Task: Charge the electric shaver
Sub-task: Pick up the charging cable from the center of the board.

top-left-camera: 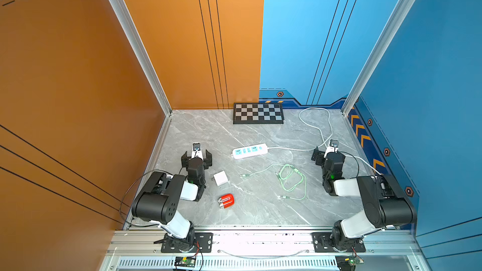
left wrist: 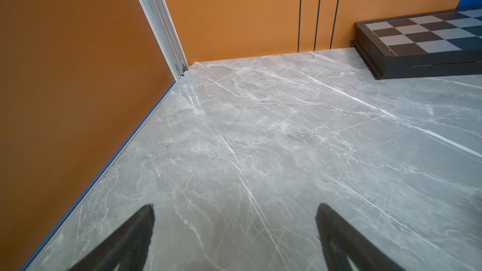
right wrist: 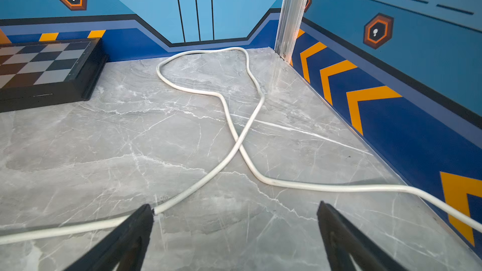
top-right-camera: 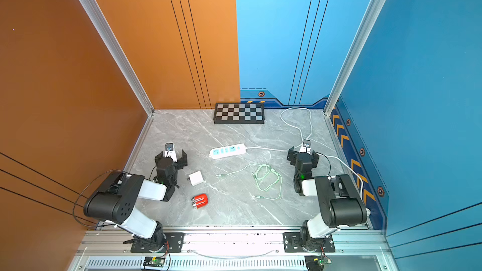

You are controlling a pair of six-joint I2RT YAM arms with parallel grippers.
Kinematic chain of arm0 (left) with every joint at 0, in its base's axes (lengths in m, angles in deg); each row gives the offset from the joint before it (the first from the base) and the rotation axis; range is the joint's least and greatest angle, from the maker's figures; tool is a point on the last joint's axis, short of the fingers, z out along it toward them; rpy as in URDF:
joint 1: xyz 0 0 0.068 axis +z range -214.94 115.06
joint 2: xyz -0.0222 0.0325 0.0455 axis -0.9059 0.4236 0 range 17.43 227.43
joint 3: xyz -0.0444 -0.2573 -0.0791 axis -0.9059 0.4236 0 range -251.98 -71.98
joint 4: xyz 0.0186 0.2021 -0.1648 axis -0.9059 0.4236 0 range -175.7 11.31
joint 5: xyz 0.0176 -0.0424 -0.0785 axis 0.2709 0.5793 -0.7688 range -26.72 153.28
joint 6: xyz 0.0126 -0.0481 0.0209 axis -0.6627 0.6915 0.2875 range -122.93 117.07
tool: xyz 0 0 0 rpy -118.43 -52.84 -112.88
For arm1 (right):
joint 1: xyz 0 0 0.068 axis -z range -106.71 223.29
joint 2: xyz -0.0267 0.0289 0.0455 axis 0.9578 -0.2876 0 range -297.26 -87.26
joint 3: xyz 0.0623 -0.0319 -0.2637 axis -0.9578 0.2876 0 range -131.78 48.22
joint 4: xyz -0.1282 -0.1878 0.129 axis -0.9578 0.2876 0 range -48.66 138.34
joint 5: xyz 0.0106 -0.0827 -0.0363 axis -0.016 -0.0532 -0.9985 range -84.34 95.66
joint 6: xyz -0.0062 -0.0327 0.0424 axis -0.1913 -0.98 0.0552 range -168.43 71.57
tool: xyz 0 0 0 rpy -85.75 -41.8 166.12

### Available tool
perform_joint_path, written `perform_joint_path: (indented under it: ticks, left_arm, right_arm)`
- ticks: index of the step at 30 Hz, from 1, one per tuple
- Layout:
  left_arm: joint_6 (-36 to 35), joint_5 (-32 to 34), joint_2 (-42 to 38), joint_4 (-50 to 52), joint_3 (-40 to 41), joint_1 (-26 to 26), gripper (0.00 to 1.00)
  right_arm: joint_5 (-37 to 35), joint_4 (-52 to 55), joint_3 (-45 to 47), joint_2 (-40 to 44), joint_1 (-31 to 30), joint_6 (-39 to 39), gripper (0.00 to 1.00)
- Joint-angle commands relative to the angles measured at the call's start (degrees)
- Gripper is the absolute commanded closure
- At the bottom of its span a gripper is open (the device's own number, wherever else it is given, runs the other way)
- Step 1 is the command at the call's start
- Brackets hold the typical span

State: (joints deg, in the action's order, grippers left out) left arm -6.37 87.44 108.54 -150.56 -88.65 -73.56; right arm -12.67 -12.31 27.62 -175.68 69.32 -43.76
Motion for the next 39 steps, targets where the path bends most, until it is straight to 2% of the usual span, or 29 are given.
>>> perform_joint_path:
  ticks: [1,39]
  left_arm:
    - [0.06,0.78,-0.05,0.44,-0.69,0.19,0.02]
    - [0.72,-0.38,-0.19,3.12,-2.01,1.06,0.02]
  right_arm:
    - [-1.98,-1.37,0.66,-0.19,-0.32,0.01,0.00]
    - [0.11,-1.02,0.52,-0.09,0.55,0.53,0.00]
